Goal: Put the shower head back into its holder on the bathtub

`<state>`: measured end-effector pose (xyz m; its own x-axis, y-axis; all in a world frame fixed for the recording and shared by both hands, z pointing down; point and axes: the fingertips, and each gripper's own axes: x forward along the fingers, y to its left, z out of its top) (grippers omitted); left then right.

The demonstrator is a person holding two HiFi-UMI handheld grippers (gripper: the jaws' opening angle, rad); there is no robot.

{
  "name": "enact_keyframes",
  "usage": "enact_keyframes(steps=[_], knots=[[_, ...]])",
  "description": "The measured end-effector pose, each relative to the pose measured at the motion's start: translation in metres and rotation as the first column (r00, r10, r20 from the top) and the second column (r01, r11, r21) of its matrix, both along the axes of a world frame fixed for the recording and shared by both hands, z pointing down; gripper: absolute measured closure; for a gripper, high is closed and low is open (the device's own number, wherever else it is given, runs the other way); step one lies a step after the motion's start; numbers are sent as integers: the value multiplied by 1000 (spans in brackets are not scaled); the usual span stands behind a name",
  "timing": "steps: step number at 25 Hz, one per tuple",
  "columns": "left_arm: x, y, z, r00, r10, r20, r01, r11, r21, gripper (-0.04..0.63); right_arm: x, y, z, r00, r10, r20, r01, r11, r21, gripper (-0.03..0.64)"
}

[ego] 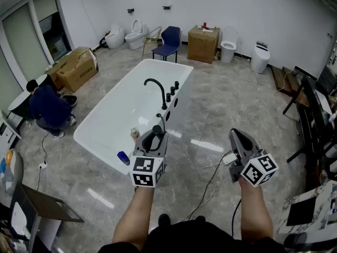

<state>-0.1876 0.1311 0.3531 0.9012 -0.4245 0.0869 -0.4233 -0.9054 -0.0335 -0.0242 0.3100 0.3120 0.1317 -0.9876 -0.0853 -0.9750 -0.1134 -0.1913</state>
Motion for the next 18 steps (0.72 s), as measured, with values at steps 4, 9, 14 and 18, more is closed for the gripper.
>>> enact_keyframes(steps=[4, 9, 14, 18], knots=[[7, 7, 3, 1000, 19, 19, -19, 1000, 3, 448, 0, 0, 0, 1000, -6, -4, 6, 1000, -5, 601], [16, 14, 8, 999, 28, 31, -28, 1000, -5, 448, 5, 3, 1, 1000, -22, -14, 22, 1000, -7, 601], [24, 23, 10, 1000, 8, 26, -7, 1000, -17, 448, 13, 13, 4, 998, -63, 9, 63, 998, 8, 601], [34, 33, 11, 999, -20, 26, 21, 999, -25, 448, 15, 23, 2, 991, -135, 13, 134, 991, 14, 600]])
